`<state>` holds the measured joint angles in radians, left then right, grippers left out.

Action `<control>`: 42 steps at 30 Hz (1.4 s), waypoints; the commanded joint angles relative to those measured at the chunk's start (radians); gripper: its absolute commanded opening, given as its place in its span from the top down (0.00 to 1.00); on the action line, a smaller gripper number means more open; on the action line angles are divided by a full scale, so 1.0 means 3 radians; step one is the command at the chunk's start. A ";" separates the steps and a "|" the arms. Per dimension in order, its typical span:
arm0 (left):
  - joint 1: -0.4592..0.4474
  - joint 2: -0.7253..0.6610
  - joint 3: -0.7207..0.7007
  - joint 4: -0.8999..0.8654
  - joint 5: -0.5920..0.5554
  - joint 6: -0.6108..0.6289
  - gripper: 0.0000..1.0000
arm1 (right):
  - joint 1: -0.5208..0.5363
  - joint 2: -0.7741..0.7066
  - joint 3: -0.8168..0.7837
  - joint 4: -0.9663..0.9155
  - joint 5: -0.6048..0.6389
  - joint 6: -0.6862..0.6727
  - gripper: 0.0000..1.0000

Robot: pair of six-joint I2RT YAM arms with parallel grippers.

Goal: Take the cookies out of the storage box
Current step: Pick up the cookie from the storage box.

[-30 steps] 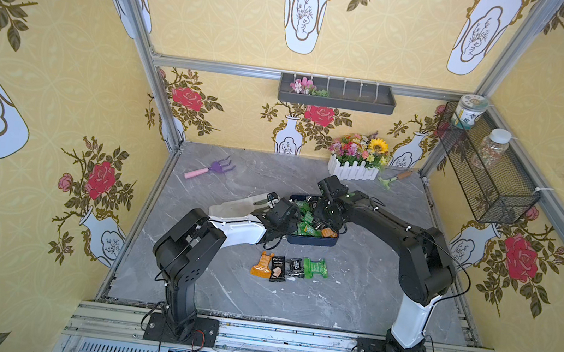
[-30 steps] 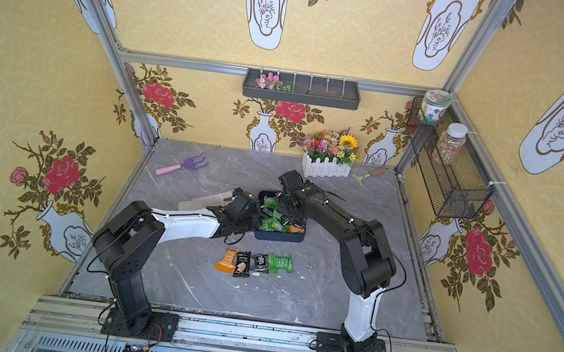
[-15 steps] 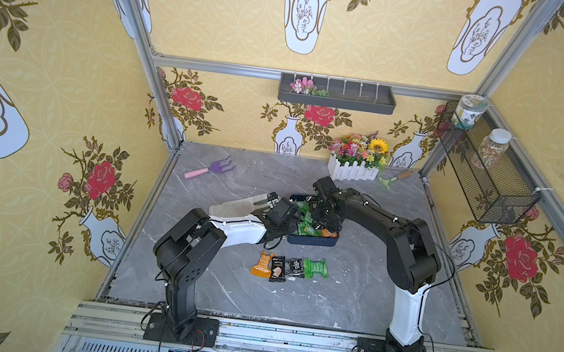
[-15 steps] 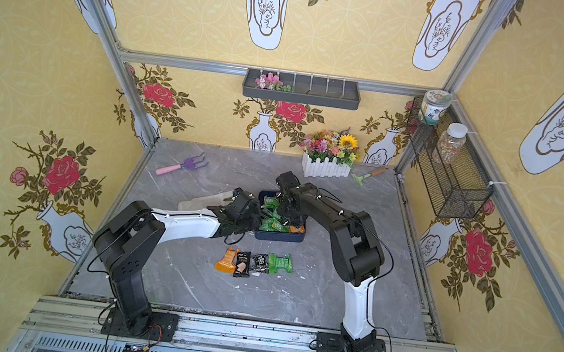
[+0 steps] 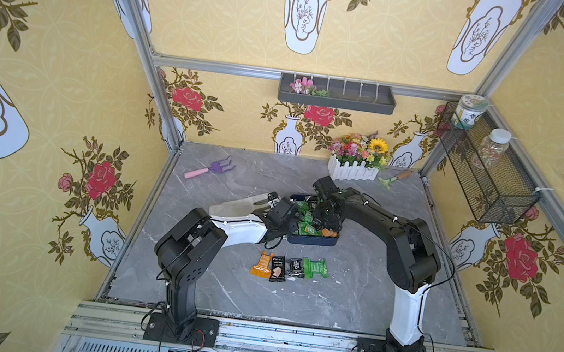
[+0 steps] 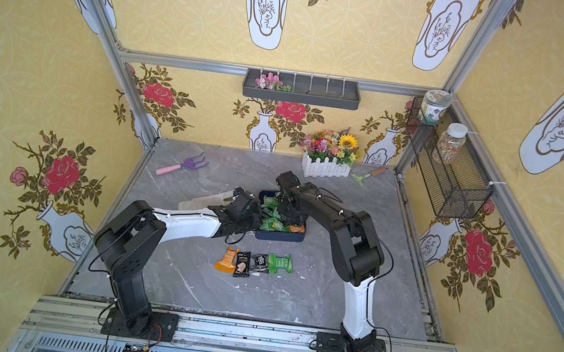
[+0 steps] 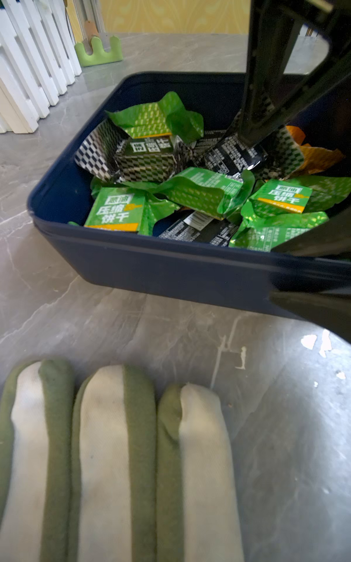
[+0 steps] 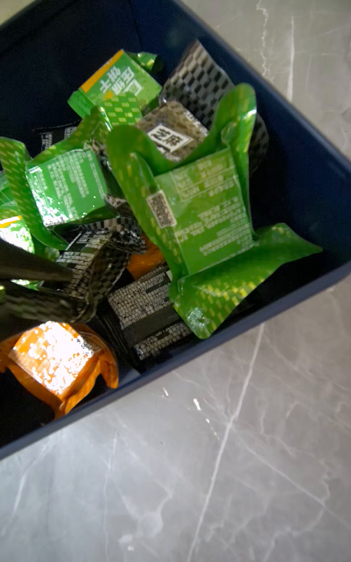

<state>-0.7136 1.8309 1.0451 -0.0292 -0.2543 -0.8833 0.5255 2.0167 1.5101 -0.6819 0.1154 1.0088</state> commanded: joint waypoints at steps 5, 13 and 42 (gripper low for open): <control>0.0001 0.0038 0.0004 -0.0019 0.0026 -0.0001 0.77 | -0.0003 -0.0106 0.0023 -0.0068 0.0022 -0.0024 0.94; -0.0004 0.0038 0.0004 -0.0005 0.0019 -0.0021 0.78 | -0.0001 -0.0370 -0.0017 -0.0216 0.0017 -0.0034 1.00; -0.0004 0.0036 0.0027 0.0022 0.0044 -0.0007 0.78 | -0.0281 -0.2621 -0.1945 0.0237 -0.0586 -0.0798 1.00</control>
<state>-0.7143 1.8416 1.0561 -0.0235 -0.2539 -0.8841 0.4568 1.2785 0.9722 -0.6064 -0.0273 0.7620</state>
